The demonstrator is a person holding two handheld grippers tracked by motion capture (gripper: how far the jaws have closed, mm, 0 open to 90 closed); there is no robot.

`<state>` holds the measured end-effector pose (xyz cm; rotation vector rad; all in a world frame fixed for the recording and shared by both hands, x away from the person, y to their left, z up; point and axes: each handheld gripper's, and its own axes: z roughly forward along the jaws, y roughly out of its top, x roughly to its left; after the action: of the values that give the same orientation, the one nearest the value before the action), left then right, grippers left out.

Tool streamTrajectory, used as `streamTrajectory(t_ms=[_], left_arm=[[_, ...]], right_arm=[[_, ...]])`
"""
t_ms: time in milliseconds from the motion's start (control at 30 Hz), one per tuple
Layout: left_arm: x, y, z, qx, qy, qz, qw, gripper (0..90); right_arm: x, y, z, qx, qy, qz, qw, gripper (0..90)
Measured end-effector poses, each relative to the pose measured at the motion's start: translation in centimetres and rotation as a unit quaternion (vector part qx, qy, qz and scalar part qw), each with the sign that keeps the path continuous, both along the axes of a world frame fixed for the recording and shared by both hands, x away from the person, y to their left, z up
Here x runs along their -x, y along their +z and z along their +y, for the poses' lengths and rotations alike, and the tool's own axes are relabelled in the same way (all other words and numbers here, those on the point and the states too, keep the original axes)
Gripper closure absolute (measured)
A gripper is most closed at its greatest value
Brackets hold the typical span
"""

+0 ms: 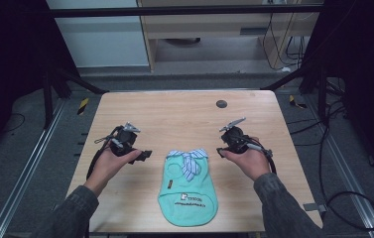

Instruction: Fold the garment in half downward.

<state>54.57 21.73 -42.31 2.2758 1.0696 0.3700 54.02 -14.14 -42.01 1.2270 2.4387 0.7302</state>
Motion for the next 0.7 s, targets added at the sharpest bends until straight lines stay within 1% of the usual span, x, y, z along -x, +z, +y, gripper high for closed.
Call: streamTrajectory(t_ms=[33, 100, 133, 167, 233, 300, 333, 367, 400, 433, 467, 500, 533, 567, 633, 700], left_arm=[[-0.2, 0.2, -0.7, 0.006, -0.008, 0.002, 0.9999, 21.9], [-0.5, 0.2, -1.4, 0.01, -0.012, 0.002, 0.9999, 26.1], [-0.5, 0.2, -1.4, 0.01, -0.012, 0.002, 0.9999, 26.9], [-0.8, 0.0, -2.1, 0.013, -0.012, 0.006, 0.9998, 27.9], [-1.3, -0.1, -2.6, 0.018, -0.013, 0.009, 0.9997, 31.7], [-1.8, -0.3, -3.2, 0.028, -0.013, 0.012, 0.9995, 38.7], [-1.8, -0.3, -3.2, 0.028, -0.013, 0.012, 0.9995, 40.3], [-2.2, -0.6, -3.9, 0.035, -0.013, 0.016, 0.9992, 42.5], [-2.2, -0.6, -3.9, 0.035, -0.013, 0.016, 0.9992, 45.4], [-2.7, -1.0, -4.8, 0.029, -0.018, 0.02, 0.9992, 46.5], [-2.7, -1.0, -4.8, 0.029, -0.018, 0.02, 0.9992, 48.3], [-3.0, -1.4, -5.4, 0.025, -0.023, 0.024, 0.9991, 50.5], [-3.0, -1.4, -5.4, 0.025, -0.023, 0.024, 0.9991, 51.0], [-3.2, -1.8, -6.0, 0.02, -0.024, 0.028, 0.9991, 52.1], [-3.3, -2.2, -6.6, 0.019, -0.028, 0.032, 0.9989, 53.9], [-3.3, -2.5, -7.1, 0.006, -0.029, 0.028, 0.9992, 53.6]], right_arm=[[-0.3, 0.1, 0.4, -0.002, 0.008, 0.002, 1.0, 57.0], [-0.7, 0.3, 1.1, -0.003, 0.015, 0.003, 0.9999, 61.6], [-0.7, 0.3, 1.1, -0.003, 0.015, 0.003, 0.9999, 61.6], [-1.2, 0.7, 2.0, -0.005, 0.022, 0.003, 0.9997, 66.6], [-1.5, 0.8, 2.6, -0.01, 0.029, 0.002, 0.9995, 71.5], [-1.9, 0.8, 3.3, -0.017, 0.031, 0.006, 0.9993, 75.6], [-1.9, 0.8, 3.3, -0.017, 0.031, 0.006, 0.9993, 75.6], [-2.3, 0.6, 4.0, -0.024, 0.034, 0.014, 0.999, 78.5], [-2.4, 0.5, 4.3, -0.024, 0.035, 0.016, 0.999, 80.1], [-2.6, 0.3, 4.5, -0.021, 0.04, 0.014, 0.9989, 81.2], [-2.6, 0.3, 4.5, -0.021, 0.04, 0.014, 0.9989, 81.2], [-2.9, -0.3, 5.0, -0.022, 0.04, 0.025, 0.9986, 83.2], [-3.0, -0.6, 5.1, -0.019, 0.041, 0.027, 0.9986, 83.7], [-3.2, -0.9, 5.2, -0.019, 0.041, 0.029, 0.9986, 84.1], [-3.4, -1.4, 5.4, -0.024, 0.035, 0.032, 0.9986, 84.4], [-3.6, -1.9, 5.5, -0.028, 0.032, 0.038, 0.9984, 82.8]])
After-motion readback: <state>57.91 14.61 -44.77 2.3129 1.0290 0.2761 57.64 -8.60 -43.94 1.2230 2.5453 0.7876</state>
